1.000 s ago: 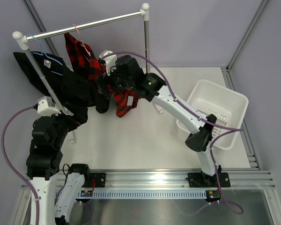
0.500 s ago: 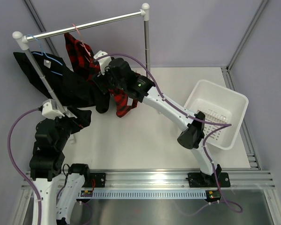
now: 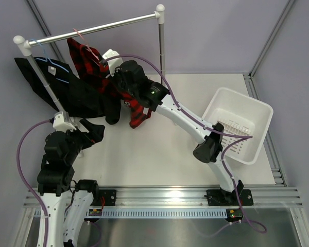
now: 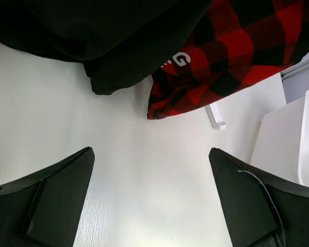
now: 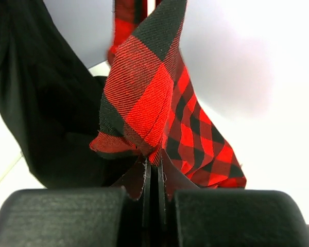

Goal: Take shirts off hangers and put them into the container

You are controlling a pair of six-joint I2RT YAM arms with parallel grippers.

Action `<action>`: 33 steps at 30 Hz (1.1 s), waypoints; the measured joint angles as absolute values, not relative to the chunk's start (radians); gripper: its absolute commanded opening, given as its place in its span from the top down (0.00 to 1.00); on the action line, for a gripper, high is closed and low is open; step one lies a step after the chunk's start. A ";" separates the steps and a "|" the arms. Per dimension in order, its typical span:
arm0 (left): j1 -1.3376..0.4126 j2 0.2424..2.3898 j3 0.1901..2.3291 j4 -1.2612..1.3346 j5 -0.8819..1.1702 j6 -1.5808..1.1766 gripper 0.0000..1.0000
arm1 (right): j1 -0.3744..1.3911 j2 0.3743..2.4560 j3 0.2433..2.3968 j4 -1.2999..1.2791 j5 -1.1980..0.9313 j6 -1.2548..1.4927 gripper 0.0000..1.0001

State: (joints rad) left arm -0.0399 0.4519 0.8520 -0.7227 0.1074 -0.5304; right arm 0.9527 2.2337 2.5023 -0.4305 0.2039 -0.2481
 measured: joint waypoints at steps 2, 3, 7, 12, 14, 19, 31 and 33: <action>-0.040 0.450 0.850 -0.723 0.108 -0.529 0.01 | 0.953 2.239 2.510 -0.431 0.214 -0.257 1.00; -0.040 0.448 0.850 -0.723 0.108 -0.528 0.01 | 0.954 2.243 2.514 -0.431 0.220 -0.260 1.00; -0.040 0.447 0.850 -0.723 0.110 -0.528 0.01 | 0.954 2.248 2.533 -0.442 0.230 -0.266 1.00; -0.040 0.458 0.855 -0.728 0.131 -0.520 0.01 | 0.960 2.246 2.543 -0.461 0.252 -0.270 1.00; -0.040 0.469 0.865 -0.732 0.147 -0.514 0.02 | 0.965 2.241 2.543 -0.466 0.254 -0.270 1.00; -0.040 0.488 0.869 -0.731 0.172 -0.505 0.02 | 0.979 2.206 2.547 -0.518 0.254 -0.268 1.00; -0.040 0.456 0.877 -0.730 0.265 -0.495 0.03 | 0.984 2.088 2.589 -0.578 0.254 -0.250 1.00; -0.040 0.457 0.926 -0.730 0.281 -0.487 0.04 | 0.985 2.045 2.536 -0.584 0.254 -0.233 1.00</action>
State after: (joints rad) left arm -0.0399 0.4572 0.9257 -0.7303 0.2813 -0.4873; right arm 0.9852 2.0445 2.5359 -0.5842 0.2543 -0.2325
